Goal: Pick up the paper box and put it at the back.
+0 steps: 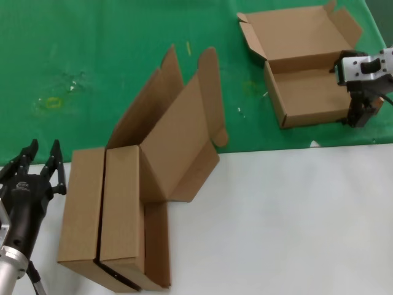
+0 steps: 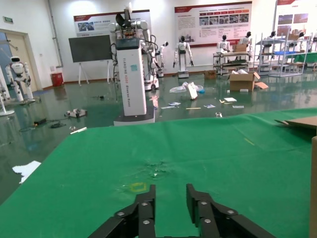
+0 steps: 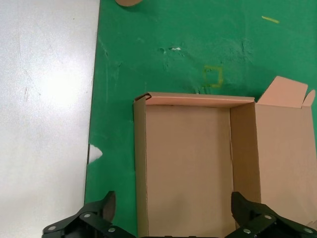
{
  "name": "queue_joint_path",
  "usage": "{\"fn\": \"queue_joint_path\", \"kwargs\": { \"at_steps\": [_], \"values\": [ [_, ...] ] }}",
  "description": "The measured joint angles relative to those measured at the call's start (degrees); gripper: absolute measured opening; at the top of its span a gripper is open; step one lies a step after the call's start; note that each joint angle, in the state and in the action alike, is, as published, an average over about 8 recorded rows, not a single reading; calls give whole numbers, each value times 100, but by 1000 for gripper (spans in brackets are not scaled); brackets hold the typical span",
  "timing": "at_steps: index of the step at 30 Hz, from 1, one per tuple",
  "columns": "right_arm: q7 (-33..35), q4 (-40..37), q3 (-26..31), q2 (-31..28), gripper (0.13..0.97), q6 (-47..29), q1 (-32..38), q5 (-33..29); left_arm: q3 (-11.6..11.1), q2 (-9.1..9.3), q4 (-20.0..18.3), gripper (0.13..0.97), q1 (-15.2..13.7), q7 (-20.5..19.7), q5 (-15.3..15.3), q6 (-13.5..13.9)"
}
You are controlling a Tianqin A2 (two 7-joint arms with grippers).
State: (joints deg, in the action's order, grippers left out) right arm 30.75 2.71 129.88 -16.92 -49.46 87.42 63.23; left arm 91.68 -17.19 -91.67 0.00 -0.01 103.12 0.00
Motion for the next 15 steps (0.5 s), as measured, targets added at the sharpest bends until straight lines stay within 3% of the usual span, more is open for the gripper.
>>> {"fn": "queue_joint_path", "kwargs": {
  "at_steps": [8,15],
  "values": [
    [-2,10,-4,0,865,5,-9,4,0,0,0,299,0,0,0,0],
    [-118,354,-152,-1,897,194,-347,157,0,0,0,422,0,0,0,0]
  ]
}}
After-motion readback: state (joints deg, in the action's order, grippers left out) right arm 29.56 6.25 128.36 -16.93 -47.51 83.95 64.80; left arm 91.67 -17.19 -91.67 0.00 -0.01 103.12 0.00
